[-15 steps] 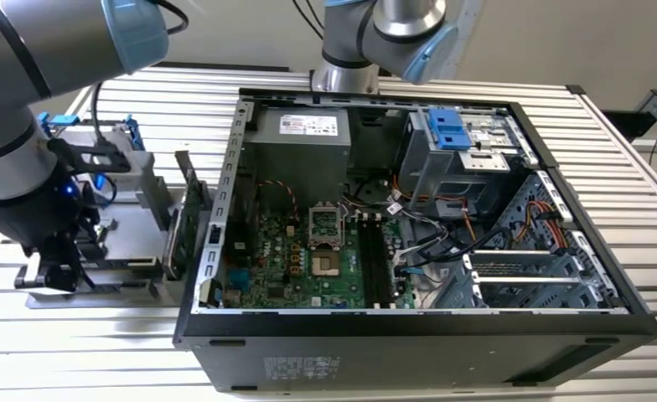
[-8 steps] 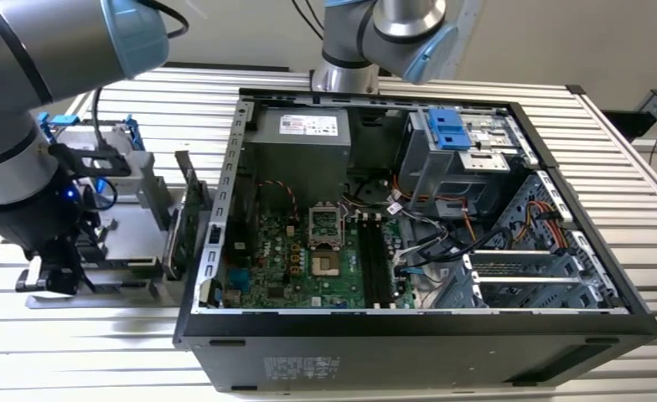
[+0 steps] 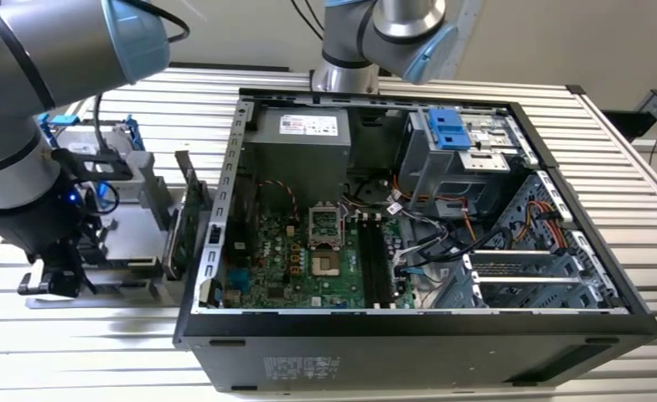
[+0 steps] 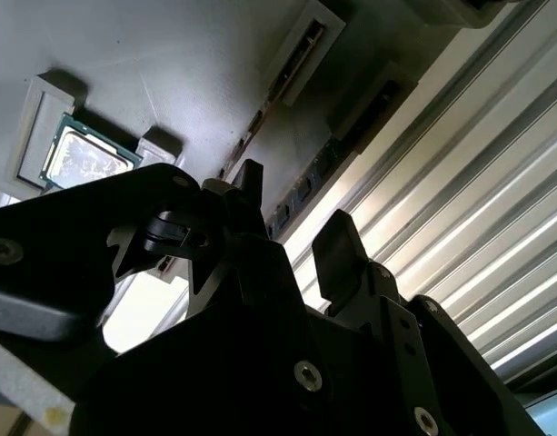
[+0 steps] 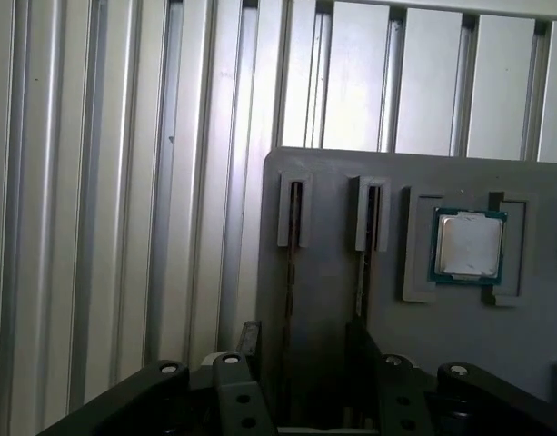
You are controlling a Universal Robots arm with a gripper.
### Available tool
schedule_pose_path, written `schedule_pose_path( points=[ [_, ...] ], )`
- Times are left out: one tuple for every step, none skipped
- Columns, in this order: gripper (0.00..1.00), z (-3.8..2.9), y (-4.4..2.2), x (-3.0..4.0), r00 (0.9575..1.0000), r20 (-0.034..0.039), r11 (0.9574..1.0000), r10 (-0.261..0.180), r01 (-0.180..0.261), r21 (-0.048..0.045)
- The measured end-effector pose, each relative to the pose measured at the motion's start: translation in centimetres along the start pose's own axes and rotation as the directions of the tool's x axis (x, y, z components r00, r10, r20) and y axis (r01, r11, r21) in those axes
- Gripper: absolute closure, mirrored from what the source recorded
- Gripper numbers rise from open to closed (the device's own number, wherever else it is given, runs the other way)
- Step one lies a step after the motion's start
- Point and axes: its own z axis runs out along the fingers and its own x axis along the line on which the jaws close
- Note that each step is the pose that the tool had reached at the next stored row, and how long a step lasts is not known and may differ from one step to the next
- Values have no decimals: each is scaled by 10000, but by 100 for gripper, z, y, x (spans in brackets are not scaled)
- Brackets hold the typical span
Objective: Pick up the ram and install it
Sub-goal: 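Pick up the ram and move it above insertion slot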
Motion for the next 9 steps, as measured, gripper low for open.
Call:
schedule_pose_path(
  points=[
    [0, 6, 0, 2, 10000, 0, 10000, 0, 0, -1],
    [0, 12, 0, 4, 10000, 0, 10000, -1, 1, 1],
    [0, 18, 0, 6, 10000, 1, 10000, -1, 1, 1],
    [0, 23, 1, 8, 10000, 1, 10000, -1, 1, 1],
    [0, 29, 1, 9, 10000, 1, 10000, 0, 0, 1],
    [0, 34, 1, 11, 10000, 0, 10000, 0, 0, 0],
    [0, 41, 1, 13, 10000, 1, 10000, 0, 0, 0],
    [0, 46, 1, 15, 10000, 1, 10000, -1, 1, 0],
    [0, 50, 2, 19, 10000, 0, 10000, -1, 1, -1]
  ],
)
